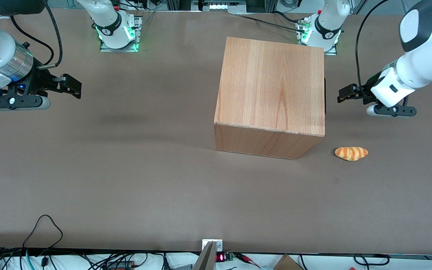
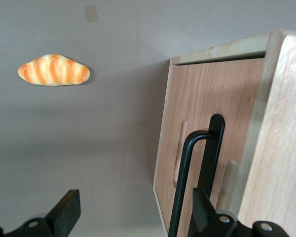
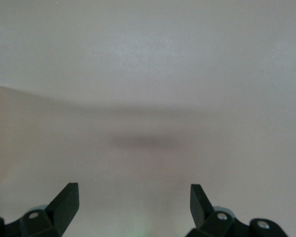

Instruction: Open top drawer with left arm

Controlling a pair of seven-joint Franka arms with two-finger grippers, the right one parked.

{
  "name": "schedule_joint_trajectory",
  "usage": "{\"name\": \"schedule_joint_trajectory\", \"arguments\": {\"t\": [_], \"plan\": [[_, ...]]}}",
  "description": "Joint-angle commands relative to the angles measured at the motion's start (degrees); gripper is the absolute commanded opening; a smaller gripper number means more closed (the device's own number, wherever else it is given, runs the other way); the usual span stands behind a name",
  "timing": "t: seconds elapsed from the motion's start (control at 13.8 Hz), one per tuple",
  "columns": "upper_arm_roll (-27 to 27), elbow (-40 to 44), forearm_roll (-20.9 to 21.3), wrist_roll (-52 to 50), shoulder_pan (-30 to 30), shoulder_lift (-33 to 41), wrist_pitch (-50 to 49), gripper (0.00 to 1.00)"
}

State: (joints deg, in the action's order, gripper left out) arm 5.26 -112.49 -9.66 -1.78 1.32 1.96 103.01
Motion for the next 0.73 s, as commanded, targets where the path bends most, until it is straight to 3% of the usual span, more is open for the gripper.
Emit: {"name": "schedule_joint_trajectory", "arguments": {"t": [0.0,0.65], "plan": [[0.2,-0.6,-1.8,2.2,0.1,-1.1,1.1,1.00],[1.7,-3.5,-3.0,5.1,0.1,-2.8,3.2,1.00]]}}
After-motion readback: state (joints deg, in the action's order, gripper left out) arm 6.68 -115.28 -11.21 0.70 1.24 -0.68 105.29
